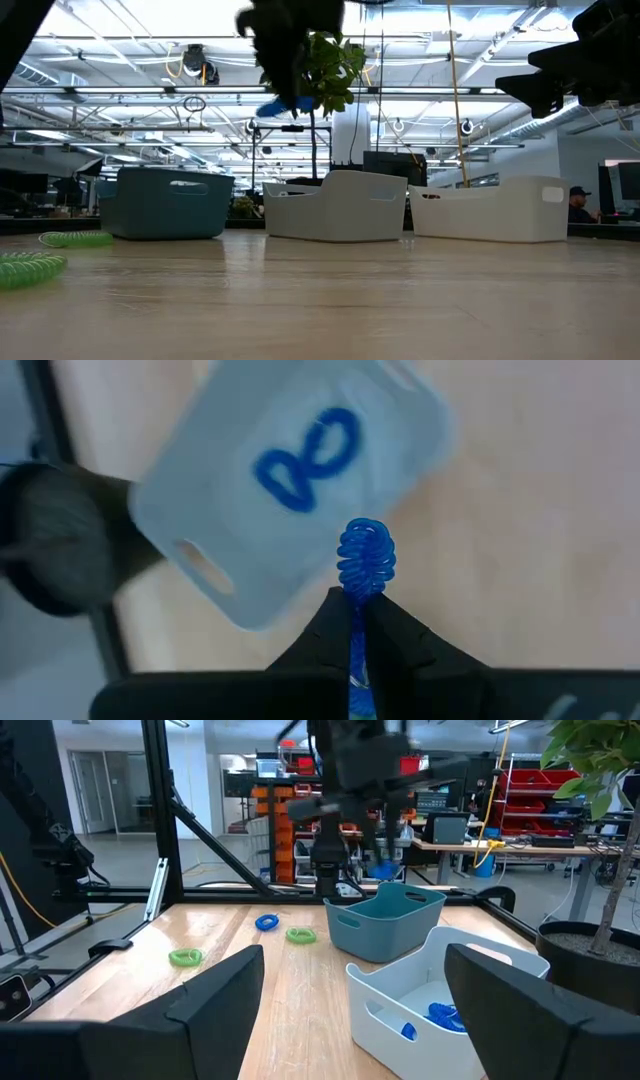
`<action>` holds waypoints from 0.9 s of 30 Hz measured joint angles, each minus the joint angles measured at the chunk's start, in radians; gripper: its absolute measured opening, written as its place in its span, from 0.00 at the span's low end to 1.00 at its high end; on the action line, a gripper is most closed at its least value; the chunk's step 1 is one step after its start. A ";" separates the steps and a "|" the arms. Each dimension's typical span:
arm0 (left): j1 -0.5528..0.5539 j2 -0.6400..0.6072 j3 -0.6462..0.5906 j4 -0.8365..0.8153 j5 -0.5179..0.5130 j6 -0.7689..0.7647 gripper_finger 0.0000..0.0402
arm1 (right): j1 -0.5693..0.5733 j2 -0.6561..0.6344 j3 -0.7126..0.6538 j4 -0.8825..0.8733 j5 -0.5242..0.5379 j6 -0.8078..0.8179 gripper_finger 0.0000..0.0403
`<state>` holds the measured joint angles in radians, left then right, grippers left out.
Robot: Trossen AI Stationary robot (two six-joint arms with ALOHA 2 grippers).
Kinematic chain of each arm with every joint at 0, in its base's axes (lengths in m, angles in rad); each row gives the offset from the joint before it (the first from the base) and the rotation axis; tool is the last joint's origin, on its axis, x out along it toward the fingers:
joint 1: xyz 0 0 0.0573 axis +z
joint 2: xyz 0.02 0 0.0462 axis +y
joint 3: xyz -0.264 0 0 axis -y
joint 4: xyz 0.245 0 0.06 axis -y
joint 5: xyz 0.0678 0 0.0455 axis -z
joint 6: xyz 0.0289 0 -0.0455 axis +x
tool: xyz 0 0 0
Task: Sort spring keychains
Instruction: Put the bottom blue spring keychain into the gray bin
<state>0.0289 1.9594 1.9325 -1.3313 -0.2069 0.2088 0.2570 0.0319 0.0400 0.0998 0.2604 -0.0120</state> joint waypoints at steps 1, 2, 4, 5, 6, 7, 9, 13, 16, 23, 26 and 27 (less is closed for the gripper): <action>0.013 0.020 0.020 0.002 -0.013 0.015 0.02 | 0.000 0.000 0.000 0.000 0.000 0.000 0.74; 0.026 0.039 0.037 0.003 -0.030 0.025 0.02 | 0.000 0.000 0.000 0.000 0.000 0.000 0.74; 0.049 0.072 0.058 0.017 -0.083 0.045 0.02 | 0.000 0.000 0.000 0.000 0.000 0.000 0.74; 0.061 0.085 0.060 0.031 -0.113 0.056 0.02 | 0.000 0.000 0.000 0.000 0.000 0.000 0.74; 0.071 0.096 0.060 0.048 -0.137 0.067 0.02 | 0.000 0.000 0.000 0.000 0.000 0.000 0.74; 0.082 0.107 0.060 0.064 -0.152 0.077 0.02 | 0.000 0.000 0.000 0.000 0.000 0.000 0.74; 0.099 0.128 0.060 0.092 -0.175 0.083 0.02 | 0.000 0.000 0.000 0.000 0.000 0.000 0.74; 0.118 0.169 0.060 0.130 -0.235 0.069 0.02 | 0.000 0.000 0.000 0.000 0.000 0.000 0.74; 0.119 0.200 0.060 0.155 -0.244 0.066 0.02 | 0.000 0.000 0.000 0.000 0.000 0.000 0.74; 0.112 0.268 0.058 0.187 -0.201 0.058 0.02 | 0.000 0.000 0.000 0.000 0.000 0.000 0.74; 0.112 0.294 0.058 0.213 -0.181 0.062 0.02 | 0.000 0.000 0.000 0.000 0.000 0.000 0.74; 0.112 0.300 0.058 0.223 -0.166 0.066 0.02 | 0.000 0.000 0.000 0.000 0.000 0.000 0.74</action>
<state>0.1410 2.2595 1.9903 -1.1083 -0.3726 0.2746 0.2573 0.0319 0.0399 0.0998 0.2600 -0.0120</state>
